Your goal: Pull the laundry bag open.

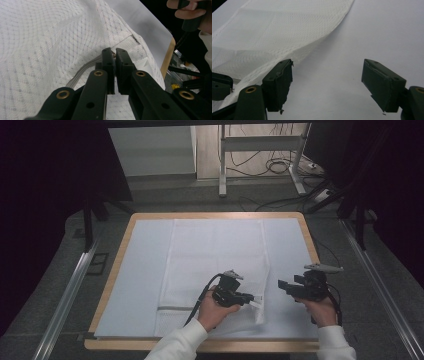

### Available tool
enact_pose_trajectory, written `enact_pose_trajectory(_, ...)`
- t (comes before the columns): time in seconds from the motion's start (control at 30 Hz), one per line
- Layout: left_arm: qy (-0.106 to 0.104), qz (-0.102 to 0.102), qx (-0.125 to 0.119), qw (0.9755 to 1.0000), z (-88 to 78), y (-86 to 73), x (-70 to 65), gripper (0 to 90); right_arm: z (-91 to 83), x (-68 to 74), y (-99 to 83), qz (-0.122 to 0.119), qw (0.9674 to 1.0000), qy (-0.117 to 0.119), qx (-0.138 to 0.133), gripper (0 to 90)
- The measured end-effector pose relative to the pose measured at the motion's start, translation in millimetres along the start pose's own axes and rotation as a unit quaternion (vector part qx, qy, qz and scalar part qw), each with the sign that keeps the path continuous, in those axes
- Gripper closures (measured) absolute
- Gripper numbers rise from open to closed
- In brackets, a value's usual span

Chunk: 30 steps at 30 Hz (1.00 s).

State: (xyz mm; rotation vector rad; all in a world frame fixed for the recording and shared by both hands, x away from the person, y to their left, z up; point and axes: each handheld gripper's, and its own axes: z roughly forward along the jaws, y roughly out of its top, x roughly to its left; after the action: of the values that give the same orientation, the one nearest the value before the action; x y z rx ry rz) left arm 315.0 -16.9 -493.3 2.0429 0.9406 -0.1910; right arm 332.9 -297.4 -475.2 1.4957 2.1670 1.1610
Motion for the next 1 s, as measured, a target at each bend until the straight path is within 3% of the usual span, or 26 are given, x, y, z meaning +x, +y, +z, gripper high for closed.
enact_pose_trajectory(0.5, 0.003, 0.001, -0.001, 1.0000, -2.1, 0.5, 2.4, 86.8, 1.7, 7.2, 2.1, 0.016, 0.9993, 0.033, 0.006, 24.0)
enact_pose_trajectory(1.0, 0.003, 0.008, 0.006, 1.0000, 2.4, -0.6, -0.4, 86.8, 17.7, 22.9, 1.0, 0.048, 0.9952, 0.076, 0.036, 23.6)
